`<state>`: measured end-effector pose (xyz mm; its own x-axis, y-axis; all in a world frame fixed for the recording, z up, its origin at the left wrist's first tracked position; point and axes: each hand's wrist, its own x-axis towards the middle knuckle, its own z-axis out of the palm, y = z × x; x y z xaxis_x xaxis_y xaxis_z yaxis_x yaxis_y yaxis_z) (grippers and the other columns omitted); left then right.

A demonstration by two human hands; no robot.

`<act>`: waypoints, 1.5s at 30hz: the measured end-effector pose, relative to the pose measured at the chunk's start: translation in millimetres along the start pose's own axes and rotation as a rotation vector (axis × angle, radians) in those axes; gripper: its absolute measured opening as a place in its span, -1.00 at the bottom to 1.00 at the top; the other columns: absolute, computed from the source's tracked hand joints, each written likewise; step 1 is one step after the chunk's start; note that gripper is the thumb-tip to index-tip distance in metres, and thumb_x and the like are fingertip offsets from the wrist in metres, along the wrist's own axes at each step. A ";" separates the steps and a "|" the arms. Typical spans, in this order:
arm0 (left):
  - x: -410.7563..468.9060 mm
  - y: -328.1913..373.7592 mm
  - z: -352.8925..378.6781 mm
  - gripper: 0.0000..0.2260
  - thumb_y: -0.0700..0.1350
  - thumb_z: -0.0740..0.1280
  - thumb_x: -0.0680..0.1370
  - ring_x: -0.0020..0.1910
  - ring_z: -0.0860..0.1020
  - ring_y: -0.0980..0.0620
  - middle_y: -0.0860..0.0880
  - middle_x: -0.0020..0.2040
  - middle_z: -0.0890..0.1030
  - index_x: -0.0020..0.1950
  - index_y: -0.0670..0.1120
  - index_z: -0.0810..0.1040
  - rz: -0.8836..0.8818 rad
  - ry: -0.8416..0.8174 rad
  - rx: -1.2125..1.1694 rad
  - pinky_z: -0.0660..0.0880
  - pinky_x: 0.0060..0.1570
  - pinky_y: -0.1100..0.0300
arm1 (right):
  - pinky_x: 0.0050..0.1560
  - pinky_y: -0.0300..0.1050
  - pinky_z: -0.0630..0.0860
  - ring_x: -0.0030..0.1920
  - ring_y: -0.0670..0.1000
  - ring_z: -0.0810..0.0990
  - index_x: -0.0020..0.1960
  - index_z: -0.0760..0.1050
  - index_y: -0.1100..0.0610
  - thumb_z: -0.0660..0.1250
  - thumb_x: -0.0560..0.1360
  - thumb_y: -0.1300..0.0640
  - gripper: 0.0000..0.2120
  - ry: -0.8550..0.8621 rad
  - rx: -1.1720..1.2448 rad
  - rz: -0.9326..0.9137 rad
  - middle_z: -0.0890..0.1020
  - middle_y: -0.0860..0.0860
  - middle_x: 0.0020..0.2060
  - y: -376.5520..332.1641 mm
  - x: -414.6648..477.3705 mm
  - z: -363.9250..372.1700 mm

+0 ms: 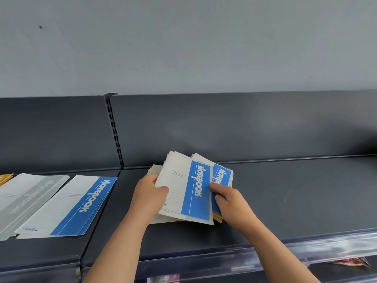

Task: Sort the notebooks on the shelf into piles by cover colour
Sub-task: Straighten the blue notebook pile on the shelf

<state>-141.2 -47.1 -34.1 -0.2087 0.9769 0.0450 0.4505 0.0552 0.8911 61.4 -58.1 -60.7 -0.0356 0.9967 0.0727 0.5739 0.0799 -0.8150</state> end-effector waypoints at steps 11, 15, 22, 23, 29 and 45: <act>-8.8 -14.9 -37.7 -0.80 -0.24 0.28 0.57 -0.04 0.58 0.12 0.13 0.00 0.60 0.13 0.01 0.44 -0.003 0.177 -0.310 0.53 -0.29 0.23 | -0.16 -0.10 0.60 -0.06 -0.10 0.59 0.18 0.44 0.09 0.19 0.59 0.03 -0.78 0.049 0.067 -0.057 0.60 -0.09 0.05 -50.7 8.2 23.3; -9.7 -26.1 -68.0 -0.79 -0.23 0.28 0.57 -0.05 0.59 0.13 0.14 -0.01 0.60 0.15 0.01 0.44 0.020 0.234 -0.320 0.52 -0.31 0.25 | -0.36 -0.39 0.43 -0.14 -0.24 0.56 0.06 0.39 -0.15 0.26 0.55 0.00 -0.89 0.017 0.118 -0.140 0.57 -0.23 -0.02 -73.6 14.6 49.7; -10.9 -65.5 -143.8 -0.82 -0.20 0.26 0.58 -0.15 0.53 0.23 0.19 -0.07 0.56 0.08 0.08 0.44 0.038 0.347 -0.157 0.50 -0.38 0.32 | -0.46 -0.34 0.45 -0.21 -0.13 0.60 0.04 0.46 0.02 0.30 0.53 0.10 -0.90 -0.040 0.121 -0.238 0.60 -0.11 -0.19 -125.2 20.5 122.2; -10.0 -74.4 -157.7 -0.83 -0.18 0.26 0.58 -0.13 0.53 0.21 0.18 -0.04 0.55 0.09 0.08 0.45 0.038 0.358 -0.125 0.49 -0.38 0.32 | -0.39 -0.32 0.50 -0.21 -0.12 0.60 0.04 0.47 0.04 0.32 0.52 0.10 -0.89 -0.054 0.110 -0.249 0.60 -0.10 -0.20 -132.7 21.2 136.6; -1.2 -129.4 -247.8 -0.82 -0.15 0.27 0.59 0.01 0.54 0.10 0.10 0.10 0.57 0.15 0.06 0.51 0.027 0.403 -0.035 0.52 -0.30 0.34 | -0.36 -0.29 0.48 -0.18 -0.11 0.60 0.20 0.45 0.04 0.32 0.52 0.04 -0.73 -0.158 0.071 -0.233 0.61 -0.06 -0.19 -179.6 23.8 233.2; 59.4 -220.3 -366.4 -0.70 -0.18 0.24 0.60 0.23 0.50 -0.04 -0.04 0.30 0.50 0.34 -0.06 0.43 -0.016 0.327 0.265 0.54 -0.03 0.21 | 0.11 0.04 0.47 0.05 0.07 0.44 -0.18 0.30 0.05 0.19 0.56 0.01 -0.82 -0.075 -0.244 -0.064 0.52 0.00 -0.15 -254.5 32.3 385.6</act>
<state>-570.8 -76.8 -62.3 -0.4629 0.8610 0.2108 0.6438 0.1631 0.7476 -401.4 -41.4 -72.6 -0.1336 0.9886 0.0691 0.7489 0.1463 -0.6464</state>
